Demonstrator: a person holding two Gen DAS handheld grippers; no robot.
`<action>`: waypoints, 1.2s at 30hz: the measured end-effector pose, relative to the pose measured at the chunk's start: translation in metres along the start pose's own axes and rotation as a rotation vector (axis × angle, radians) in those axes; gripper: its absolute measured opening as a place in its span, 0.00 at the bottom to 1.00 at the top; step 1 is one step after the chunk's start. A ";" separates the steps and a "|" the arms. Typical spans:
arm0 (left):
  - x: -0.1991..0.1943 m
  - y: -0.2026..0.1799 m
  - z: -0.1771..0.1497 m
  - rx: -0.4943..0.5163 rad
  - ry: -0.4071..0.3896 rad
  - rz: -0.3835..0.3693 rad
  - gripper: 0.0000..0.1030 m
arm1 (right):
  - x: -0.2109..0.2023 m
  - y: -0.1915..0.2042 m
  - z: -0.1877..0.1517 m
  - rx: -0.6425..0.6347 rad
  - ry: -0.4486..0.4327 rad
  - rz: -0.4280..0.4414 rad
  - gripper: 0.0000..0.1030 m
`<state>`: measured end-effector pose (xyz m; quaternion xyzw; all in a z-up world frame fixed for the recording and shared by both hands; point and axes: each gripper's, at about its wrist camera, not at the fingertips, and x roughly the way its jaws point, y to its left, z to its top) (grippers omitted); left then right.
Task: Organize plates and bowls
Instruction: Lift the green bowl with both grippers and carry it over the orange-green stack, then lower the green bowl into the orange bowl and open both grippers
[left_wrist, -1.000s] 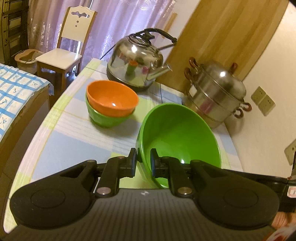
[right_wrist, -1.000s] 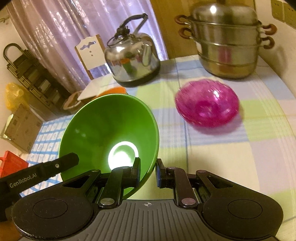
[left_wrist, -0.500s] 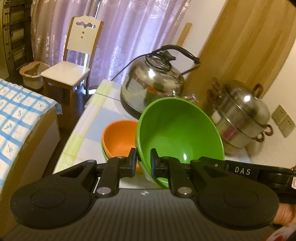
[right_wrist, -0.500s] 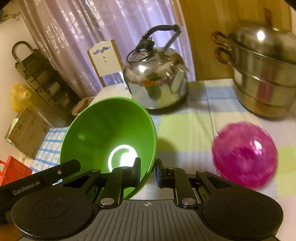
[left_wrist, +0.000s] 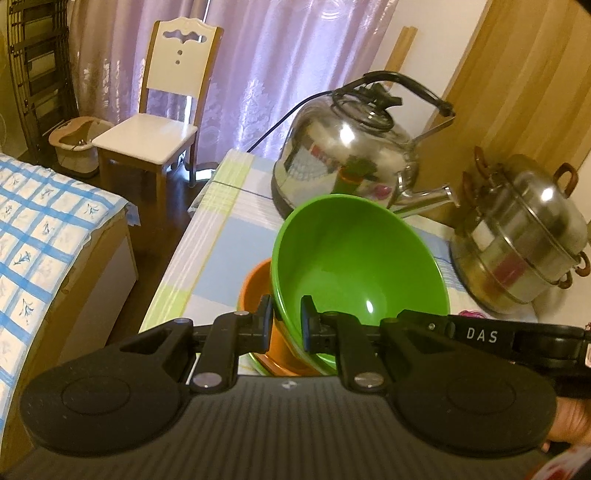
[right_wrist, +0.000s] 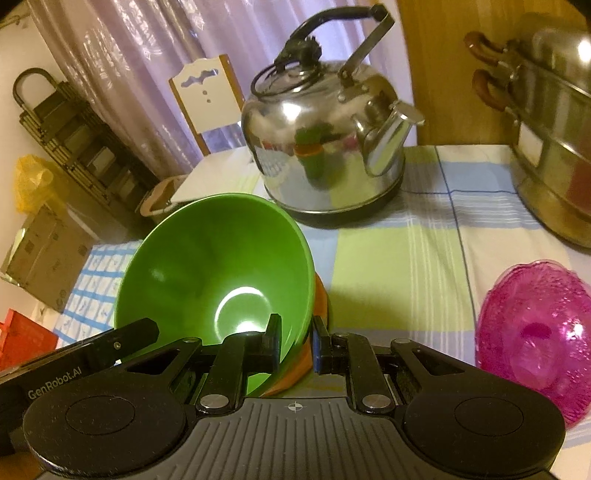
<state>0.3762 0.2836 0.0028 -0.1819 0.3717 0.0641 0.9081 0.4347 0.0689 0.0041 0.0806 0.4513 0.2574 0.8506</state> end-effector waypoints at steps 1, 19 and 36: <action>0.003 0.001 0.000 -0.001 0.004 0.001 0.13 | 0.005 0.000 0.000 -0.003 0.005 0.001 0.16; 0.029 0.011 -0.008 0.000 0.018 0.037 0.23 | 0.031 -0.004 -0.005 -0.015 0.026 -0.006 0.21; -0.013 0.003 -0.038 -0.040 -0.052 0.019 0.35 | -0.006 -0.036 -0.034 0.043 -0.047 0.065 0.65</action>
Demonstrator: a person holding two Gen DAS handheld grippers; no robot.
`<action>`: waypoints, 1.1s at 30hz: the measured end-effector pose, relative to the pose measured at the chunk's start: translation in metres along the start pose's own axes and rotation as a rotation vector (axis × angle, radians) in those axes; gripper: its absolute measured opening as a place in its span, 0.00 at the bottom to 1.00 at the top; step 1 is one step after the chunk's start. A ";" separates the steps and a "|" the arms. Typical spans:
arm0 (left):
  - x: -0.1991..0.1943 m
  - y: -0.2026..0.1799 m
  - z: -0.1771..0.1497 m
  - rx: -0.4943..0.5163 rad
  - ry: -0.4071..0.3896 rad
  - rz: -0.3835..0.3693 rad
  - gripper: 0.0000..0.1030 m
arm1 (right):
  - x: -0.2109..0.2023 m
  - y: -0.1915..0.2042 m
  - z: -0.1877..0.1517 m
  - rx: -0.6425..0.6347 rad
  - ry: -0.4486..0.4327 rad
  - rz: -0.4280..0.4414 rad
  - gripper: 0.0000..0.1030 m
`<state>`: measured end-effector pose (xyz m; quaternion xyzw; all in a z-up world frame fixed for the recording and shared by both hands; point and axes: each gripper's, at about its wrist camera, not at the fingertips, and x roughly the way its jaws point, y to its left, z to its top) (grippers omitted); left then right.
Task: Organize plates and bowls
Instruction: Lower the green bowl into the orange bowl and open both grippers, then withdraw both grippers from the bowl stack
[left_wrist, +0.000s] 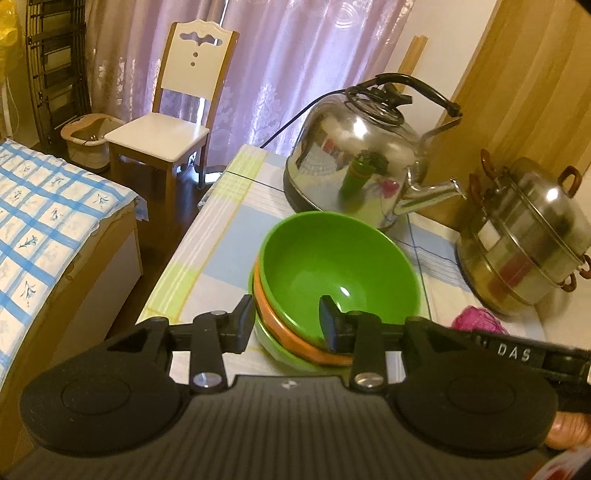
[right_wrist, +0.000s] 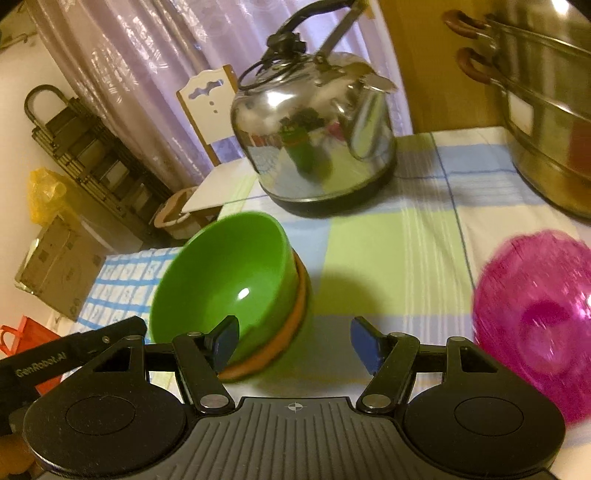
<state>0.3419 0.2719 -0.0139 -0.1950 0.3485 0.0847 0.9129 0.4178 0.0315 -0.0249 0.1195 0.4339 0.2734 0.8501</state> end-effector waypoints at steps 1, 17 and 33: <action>-0.004 -0.002 -0.004 0.003 -0.001 0.000 0.37 | -0.003 -0.002 -0.004 0.005 0.004 -0.006 0.65; -0.082 -0.041 -0.084 0.040 0.036 0.030 0.83 | -0.097 -0.026 -0.093 0.068 0.056 -0.137 0.67; -0.163 -0.068 -0.143 0.151 -0.015 0.059 0.92 | -0.193 -0.022 -0.158 0.083 -0.001 -0.214 0.70</action>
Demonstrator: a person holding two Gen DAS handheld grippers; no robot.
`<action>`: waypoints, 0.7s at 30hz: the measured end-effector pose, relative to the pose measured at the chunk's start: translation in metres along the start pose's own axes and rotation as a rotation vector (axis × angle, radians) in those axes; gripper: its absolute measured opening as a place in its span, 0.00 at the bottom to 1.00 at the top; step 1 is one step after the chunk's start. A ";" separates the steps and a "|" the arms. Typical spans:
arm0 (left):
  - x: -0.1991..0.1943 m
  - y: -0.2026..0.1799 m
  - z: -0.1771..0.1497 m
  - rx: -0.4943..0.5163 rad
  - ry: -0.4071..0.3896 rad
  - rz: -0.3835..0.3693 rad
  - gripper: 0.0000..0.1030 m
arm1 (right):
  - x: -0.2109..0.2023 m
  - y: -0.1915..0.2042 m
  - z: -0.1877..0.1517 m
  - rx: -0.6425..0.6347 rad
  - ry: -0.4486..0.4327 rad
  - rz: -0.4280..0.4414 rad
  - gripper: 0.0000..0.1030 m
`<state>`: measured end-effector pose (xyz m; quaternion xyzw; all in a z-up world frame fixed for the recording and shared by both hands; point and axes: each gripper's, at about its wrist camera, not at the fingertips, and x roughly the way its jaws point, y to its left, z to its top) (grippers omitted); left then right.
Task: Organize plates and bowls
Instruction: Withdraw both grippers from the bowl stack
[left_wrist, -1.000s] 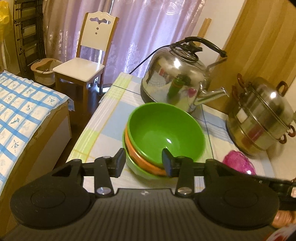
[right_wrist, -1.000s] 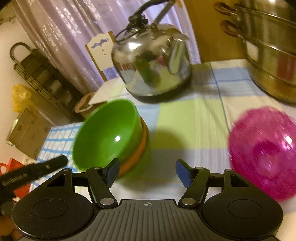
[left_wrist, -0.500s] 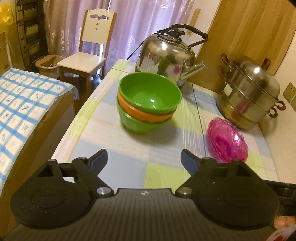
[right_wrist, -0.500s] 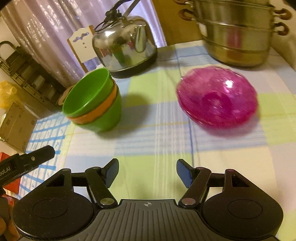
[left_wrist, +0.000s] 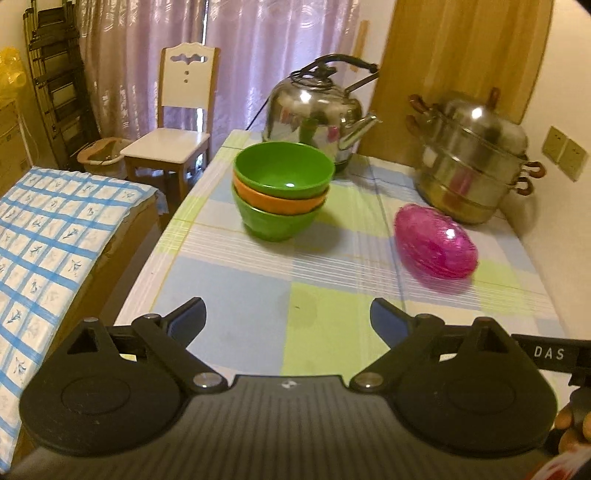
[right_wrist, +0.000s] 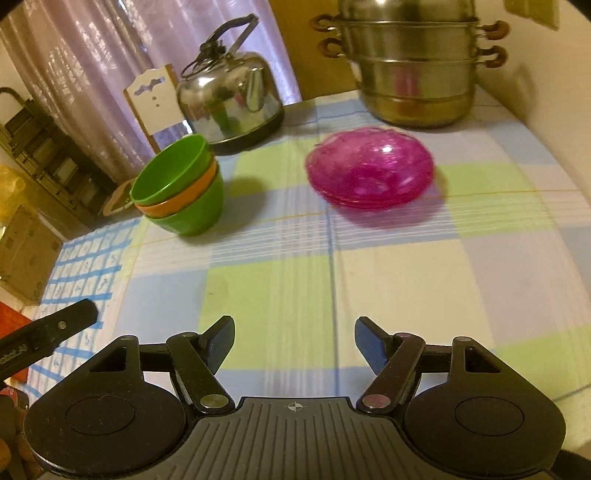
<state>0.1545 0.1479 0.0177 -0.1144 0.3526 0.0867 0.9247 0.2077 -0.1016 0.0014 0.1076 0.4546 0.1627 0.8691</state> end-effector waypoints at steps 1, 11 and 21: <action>-0.002 -0.001 -0.001 0.000 -0.001 -0.004 0.92 | -0.004 -0.004 -0.001 0.004 -0.007 -0.010 0.70; -0.014 -0.022 -0.008 0.007 0.029 -0.063 0.92 | -0.024 -0.028 -0.017 0.031 0.002 -0.057 0.70; -0.009 -0.021 -0.007 -0.030 0.056 -0.076 0.92 | -0.024 -0.036 -0.018 0.053 0.019 -0.048 0.70</action>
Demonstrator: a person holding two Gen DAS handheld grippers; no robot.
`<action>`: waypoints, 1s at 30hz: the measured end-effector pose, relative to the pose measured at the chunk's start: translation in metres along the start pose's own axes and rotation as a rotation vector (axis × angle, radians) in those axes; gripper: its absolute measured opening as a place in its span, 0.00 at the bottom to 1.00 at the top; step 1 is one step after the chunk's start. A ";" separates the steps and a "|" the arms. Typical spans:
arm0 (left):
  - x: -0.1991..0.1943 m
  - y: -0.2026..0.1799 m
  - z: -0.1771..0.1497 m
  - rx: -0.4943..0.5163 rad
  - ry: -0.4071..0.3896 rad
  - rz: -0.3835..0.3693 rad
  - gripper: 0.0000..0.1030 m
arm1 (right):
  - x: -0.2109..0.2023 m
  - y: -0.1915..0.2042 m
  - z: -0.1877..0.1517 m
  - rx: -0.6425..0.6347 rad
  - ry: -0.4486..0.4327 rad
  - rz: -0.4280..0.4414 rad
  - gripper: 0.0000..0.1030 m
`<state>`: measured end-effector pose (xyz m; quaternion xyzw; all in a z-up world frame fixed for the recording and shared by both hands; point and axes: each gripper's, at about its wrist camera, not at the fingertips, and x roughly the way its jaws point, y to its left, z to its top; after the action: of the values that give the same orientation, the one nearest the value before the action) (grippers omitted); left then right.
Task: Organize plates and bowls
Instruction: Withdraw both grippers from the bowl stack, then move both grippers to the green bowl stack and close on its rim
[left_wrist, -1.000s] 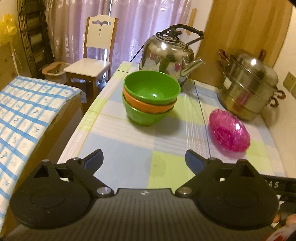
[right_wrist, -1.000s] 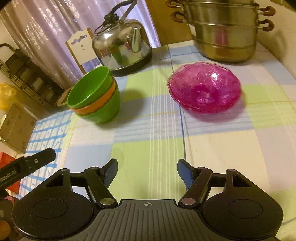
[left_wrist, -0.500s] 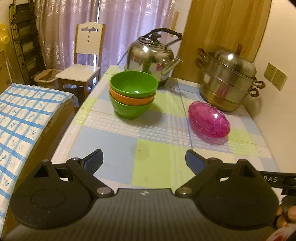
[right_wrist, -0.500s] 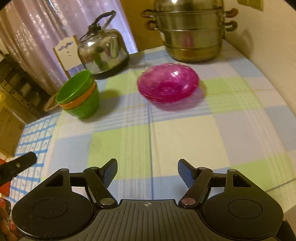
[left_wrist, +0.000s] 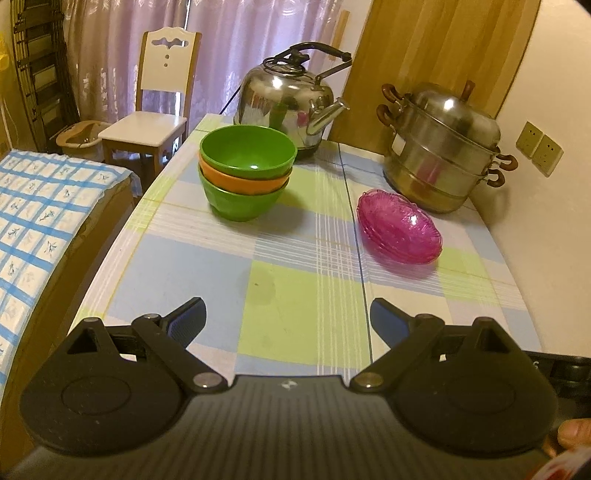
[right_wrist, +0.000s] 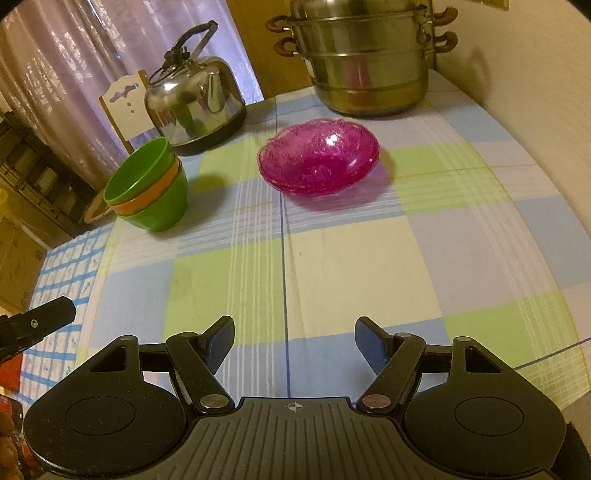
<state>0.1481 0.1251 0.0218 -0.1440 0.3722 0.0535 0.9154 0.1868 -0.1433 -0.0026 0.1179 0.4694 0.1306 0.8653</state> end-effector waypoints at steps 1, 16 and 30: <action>0.001 0.003 0.001 -0.007 0.002 0.000 0.92 | 0.001 0.000 0.001 0.002 0.006 0.002 0.70; 0.042 0.064 0.075 -0.072 0.000 0.050 0.91 | 0.033 0.057 0.061 -0.034 0.018 0.129 0.70; 0.125 0.112 0.170 -0.158 0.052 -0.015 0.87 | 0.112 0.122 0.156 -0.044 0.050 0.199 0.70</action>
<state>0.3279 0.2827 0.0255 -0.2197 0.3895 0.0720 0.8915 0.3630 -0.0037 0.0321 0.1418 0.4741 0.2289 0.8383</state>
